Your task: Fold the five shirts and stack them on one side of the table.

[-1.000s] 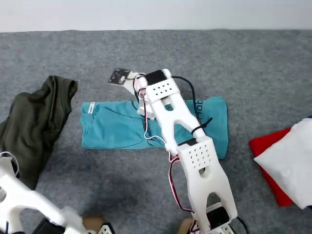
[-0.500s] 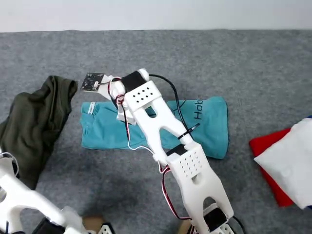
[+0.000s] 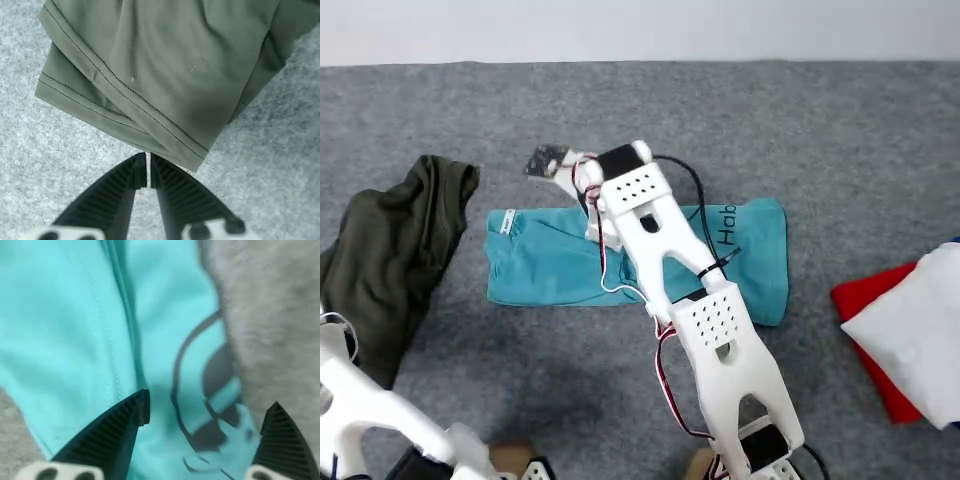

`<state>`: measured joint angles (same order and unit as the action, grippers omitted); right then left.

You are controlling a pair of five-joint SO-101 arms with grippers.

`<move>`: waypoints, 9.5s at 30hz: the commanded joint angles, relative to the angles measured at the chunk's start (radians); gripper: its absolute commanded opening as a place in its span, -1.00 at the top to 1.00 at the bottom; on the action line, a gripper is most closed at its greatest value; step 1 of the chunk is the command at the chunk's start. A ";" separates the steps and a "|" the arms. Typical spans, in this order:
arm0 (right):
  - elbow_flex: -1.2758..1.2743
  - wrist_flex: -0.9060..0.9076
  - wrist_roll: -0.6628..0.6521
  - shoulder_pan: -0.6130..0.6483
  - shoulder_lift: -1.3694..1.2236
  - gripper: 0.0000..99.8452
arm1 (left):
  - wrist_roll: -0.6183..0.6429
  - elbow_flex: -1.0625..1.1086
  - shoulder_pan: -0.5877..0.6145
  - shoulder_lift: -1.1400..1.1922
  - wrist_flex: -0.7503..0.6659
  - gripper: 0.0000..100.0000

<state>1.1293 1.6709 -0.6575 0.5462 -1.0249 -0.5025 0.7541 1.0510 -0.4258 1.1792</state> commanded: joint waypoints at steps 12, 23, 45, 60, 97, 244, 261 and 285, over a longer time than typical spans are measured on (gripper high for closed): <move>0.245 0.125 0.379 -0.134 0.156 0.30 | -0.005 -0.191 -0.003 -0.029 0.196 0.95; -0.304 0.119 0.594 -0.357 0.390 0.30 | -0.006 -0.191 -0.003 -0.023 0.212 0.95; -0.457 0.012 0.638 -0.487 0.257 0.30 | -0.006 -0.191 -0.009 -0.020 0.209 0.95; -0.443 -0.010 0.631 -0.472 0.139 0.82 | -0.008 -0.191 -0.069 -0.020 0.209 0.95; -0.123 -0.005 0.453 0.091 0.202 0.98 | -0.006 -0.162 -0.078 -0.021 0.203 0.95; -0.207 -0.160 0.509 -0.081 0.099 0.98 | 0.224 -0.390 -0.974 0.575 0.235 0.96; -0.183 -0.266 0.404 -0.186 0.096 0.98 | 0.147 -0.409 -0.916 0.629 0.299 0.96; -0.221 0.124 0.517 -0.091 0.420 0.98 | 0.324 -0.734 -0.942 0.624 0.135 0.95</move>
<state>0.9743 1.7538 -0.1527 0.4480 -0.7365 -0.1895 0.0560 0.1059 0.1588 1.3848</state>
